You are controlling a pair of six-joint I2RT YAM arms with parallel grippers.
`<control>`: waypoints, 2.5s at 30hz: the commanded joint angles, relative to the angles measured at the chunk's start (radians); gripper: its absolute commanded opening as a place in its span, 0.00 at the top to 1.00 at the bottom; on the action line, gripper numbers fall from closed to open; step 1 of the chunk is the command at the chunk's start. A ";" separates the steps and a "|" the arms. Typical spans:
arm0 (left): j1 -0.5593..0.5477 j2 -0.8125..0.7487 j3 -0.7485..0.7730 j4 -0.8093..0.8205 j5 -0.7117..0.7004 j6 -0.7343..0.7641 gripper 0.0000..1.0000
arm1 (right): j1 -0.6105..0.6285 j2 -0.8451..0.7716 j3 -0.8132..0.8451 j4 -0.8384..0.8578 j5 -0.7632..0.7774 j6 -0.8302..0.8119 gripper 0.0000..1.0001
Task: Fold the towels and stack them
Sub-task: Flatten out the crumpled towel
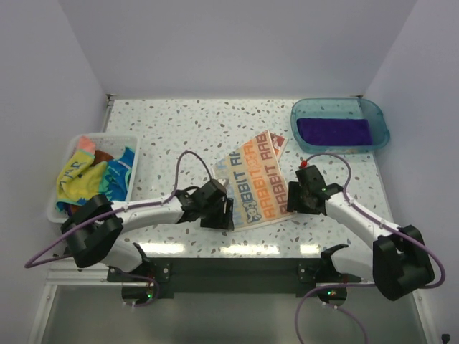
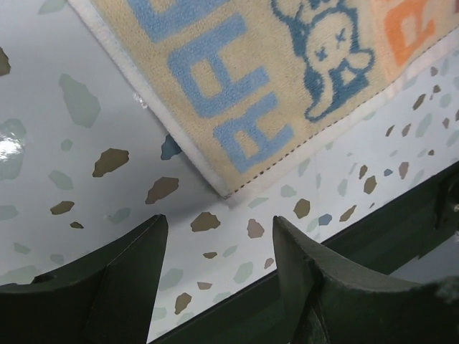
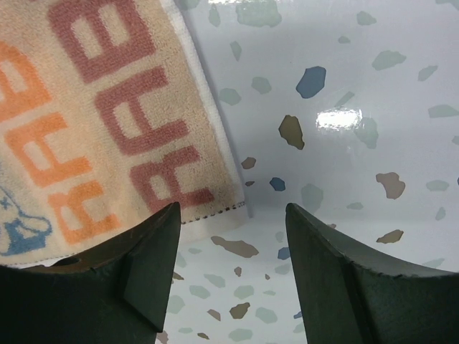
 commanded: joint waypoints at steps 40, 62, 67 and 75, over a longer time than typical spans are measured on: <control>-0.156 0.332 0.335 -0.404 -0.307 -0.317 0.62 | 0.007 0.092 -0.056 0.105 -0.176 0.044 1.00; 0.009 0.133 0.595 -0.432 -0.533 -0.036 1.00 | 0.007 0.001 0.313 -0.008 -0.153 0.015 1.00; 0.111 0.072 0.811 -0.375 -0.603 0.196 1.00 | 0.004 0.073 0.640 -0.056 -0.086 -0.033 1.00; 0.120 0.004 1.121 -0.262 -0.646 0.464 1.00 | 0.003 0.107 1.056 -0.088 -0.058 -0.150 1.00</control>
